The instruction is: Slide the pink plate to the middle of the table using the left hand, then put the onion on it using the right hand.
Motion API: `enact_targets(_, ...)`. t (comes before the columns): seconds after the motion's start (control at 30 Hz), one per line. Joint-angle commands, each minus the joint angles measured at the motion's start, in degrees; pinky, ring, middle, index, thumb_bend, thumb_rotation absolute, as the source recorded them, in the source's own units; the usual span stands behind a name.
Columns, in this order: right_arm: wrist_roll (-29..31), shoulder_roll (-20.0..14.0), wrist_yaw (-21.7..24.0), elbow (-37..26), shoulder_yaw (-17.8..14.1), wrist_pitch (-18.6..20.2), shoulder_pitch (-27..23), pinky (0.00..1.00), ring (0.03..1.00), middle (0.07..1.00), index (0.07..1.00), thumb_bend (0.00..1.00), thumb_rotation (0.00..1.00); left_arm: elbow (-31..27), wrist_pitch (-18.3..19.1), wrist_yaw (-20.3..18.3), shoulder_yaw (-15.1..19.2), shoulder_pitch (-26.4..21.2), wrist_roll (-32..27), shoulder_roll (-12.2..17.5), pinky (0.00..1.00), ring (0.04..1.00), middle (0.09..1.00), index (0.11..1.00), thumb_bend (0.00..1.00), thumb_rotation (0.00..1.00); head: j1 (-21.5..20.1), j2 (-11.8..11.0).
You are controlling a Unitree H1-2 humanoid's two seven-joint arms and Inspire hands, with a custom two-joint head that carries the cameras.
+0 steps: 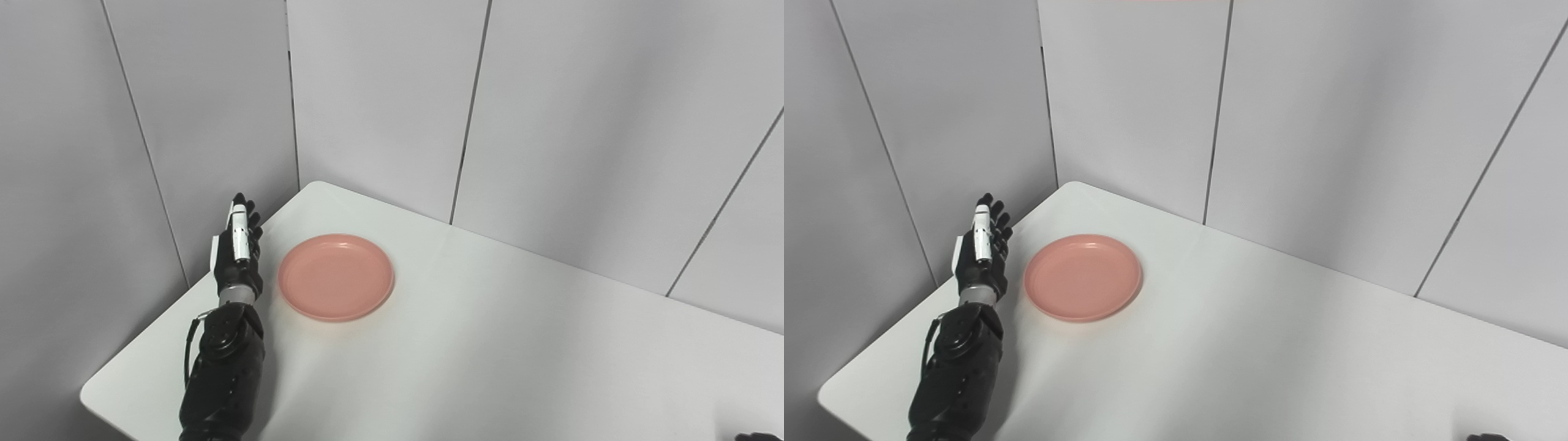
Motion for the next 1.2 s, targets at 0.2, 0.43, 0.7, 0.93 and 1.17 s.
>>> enact_targets(0.2, 0.5, -0.3, 0.3, 1.3, -0.5, -0.4, 0.5, 0.28, 0.425, 0.521, 0.467, 0.51, 0.00, 0.9, -2.1, -1.5, 0.2, -0.8, -1.8, 0.6, 0.98, 0.968, 0.964, 0.949, 0.31, 1.00, 0.0, 0.2)
enact_targets(0.43, 0.5, -0.4, 0.4, 1.4, -0.4, -0.4, 0.5, 0.28, 0.423, 0.521, 0.467, 0.51, 0.00, 3.0, -1.8, -3.6, -0.2, -0.6, -3.4, 0.8, 1.00, 0.980, 0.976, 0.960, 0.31, 1.00, -0.3, 0.4)
enact_targets(0.7, 0.7, -0.5, 0.6, 1.3, -0.4, -0.6, 0.6, 0.29, 0.419, 0.521, 0.470, 0.50, 0.00, 5.1, -0.9, -6.4, 0.0, -0.6, -6.5, 0.4, 1.00, 0.988, 0.987, 0.970, 0.32, 1.00, -0.3, 0.6)
enact_targets(0.93, 0.8, -0.3, 0.2, 0.9, -0.6, 0.4, 0.6, 0.27, 0.418, 0.519, 0.472, 0.51, 0.00, 7.5, -1.0, -8.6, -0.4, -0.9, -7.5, 0.7, 1.00, 0.992, 0.995, 0.977, 0.32, 1.00, -0.4, 0.6)
enact_targets(1.17, 0.8, -0.4, 0.3, 1.2, -0.5, 0.1, 0.6, 0.27, 0.419, 0.521, 0.468, 0.51, 0.00, 10.1, -0.2, -10.1, -2.0, -1.9, -7.1, 1.1, 1.00, 0.992, 0.992, 0.980, 0.32, 1.00, -0.4, 0.6)
